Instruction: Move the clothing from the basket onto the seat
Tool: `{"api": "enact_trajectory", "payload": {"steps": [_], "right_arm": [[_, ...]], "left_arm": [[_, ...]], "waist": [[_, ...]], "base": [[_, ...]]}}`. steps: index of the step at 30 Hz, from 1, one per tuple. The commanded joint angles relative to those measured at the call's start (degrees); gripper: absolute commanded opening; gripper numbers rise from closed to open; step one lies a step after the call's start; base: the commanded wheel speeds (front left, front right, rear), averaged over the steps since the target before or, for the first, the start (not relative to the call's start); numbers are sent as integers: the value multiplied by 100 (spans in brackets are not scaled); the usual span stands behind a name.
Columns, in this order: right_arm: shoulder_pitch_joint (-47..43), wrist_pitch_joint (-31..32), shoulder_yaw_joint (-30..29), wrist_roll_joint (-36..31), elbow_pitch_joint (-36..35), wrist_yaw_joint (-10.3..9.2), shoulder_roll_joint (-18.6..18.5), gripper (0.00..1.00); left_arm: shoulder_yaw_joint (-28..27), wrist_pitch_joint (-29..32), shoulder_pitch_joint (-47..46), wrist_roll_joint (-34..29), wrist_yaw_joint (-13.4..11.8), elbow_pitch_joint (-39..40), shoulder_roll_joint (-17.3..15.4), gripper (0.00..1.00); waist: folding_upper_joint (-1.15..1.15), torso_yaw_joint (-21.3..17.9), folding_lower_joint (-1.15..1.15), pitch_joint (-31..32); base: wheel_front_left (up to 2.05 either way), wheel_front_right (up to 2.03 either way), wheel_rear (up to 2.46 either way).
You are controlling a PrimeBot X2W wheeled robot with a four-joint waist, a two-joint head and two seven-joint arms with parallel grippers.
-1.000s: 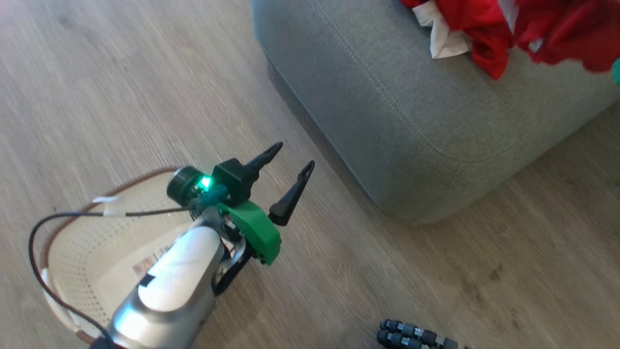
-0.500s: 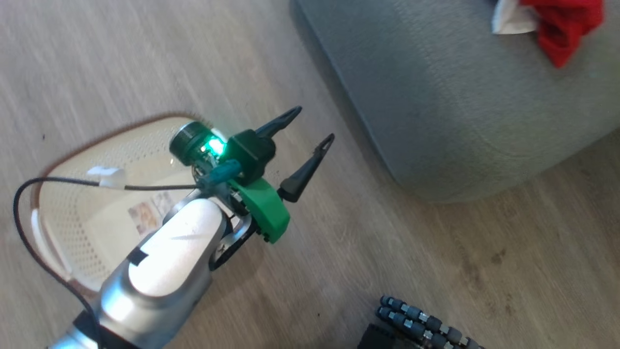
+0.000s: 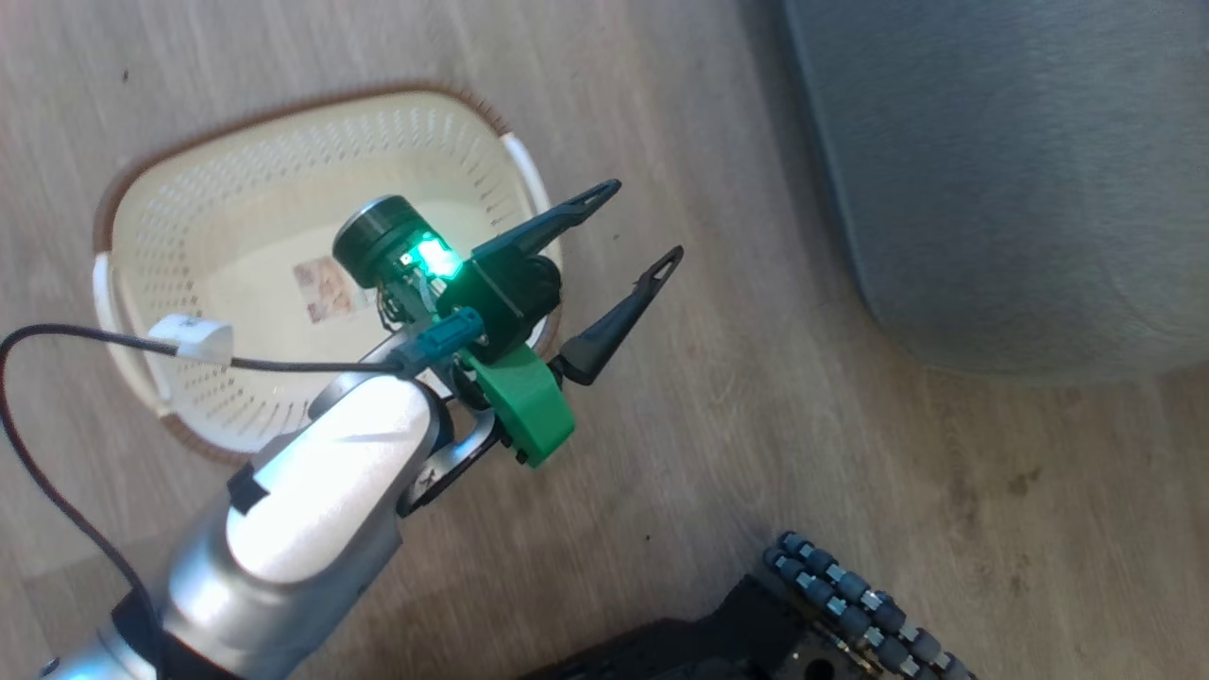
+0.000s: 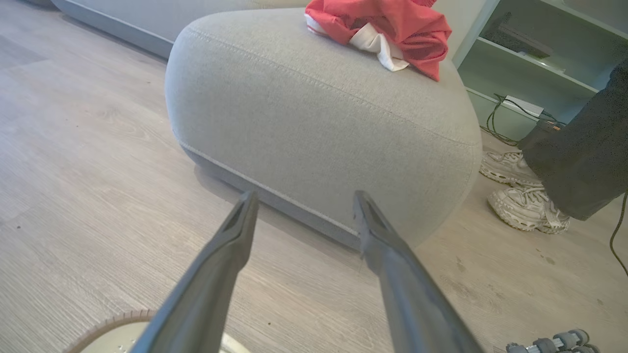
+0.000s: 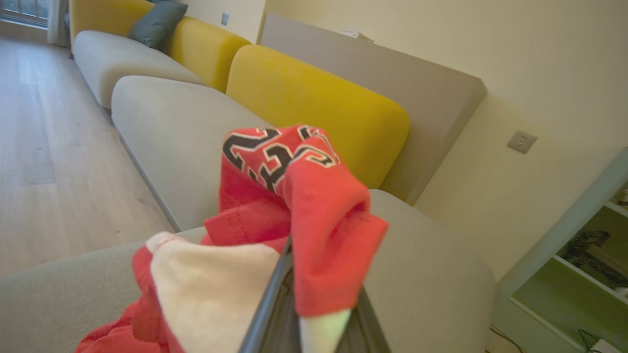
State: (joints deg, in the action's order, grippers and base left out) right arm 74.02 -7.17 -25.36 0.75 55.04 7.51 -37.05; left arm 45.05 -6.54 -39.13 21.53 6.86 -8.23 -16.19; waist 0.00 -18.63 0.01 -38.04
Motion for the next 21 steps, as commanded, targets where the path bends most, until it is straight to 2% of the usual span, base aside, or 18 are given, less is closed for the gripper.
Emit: {"api": "enact_trajectory", "payload": {"steps": [1, 5, 6, 7, 8, 13, 21], "right_arm": [[-119, 40, -154, -78, -99, -2, -105, 0], [-499, 100, -789, -343, 196, -2, 209, 0], [-590, 124, -869, -441, 268, -2, 283, 18], [-649, 132, -942, -498, 336, -2, 372, 82], [-694, 113, -1007, -528, 399, -2, 460, 100], [-996, -210, -761, -636, 757, -2, 674, 100], [-1742, -714, 163, -25, 1083, -2, 640, 100]], "left_arm": [[-151, -9, -137, -44, -23, 229, -82, 100], [-167, -72, -110, -30, -57, 210, -115, 100], [-177, -92, -110, -25, -66, 189, -121, 100], [-187, -112, -111, -17, -72, 157, -128, 100], [-191, -138, -109, -5, -71, 116, -128, 100], [-211, -313, -79, 87, -75, -143, -64, 100], [-285, -657, 49, 257, -85, -718, 115, 100]], "waist": [[0, 180, -1, -191], [0, 272, -1, -235], [0, 291, -1, -230], [0, 305, -1, -218], [0, 321, -1, -189], [0, 415, -1, 55], [0, 633, -1, 696]], "base": [[0, 0, 0], [0, 0, 0], [0, 0, 0], [0, 0, 0], [0, 0, 0], [0, 0, 0], [0, 0, 0]]}}
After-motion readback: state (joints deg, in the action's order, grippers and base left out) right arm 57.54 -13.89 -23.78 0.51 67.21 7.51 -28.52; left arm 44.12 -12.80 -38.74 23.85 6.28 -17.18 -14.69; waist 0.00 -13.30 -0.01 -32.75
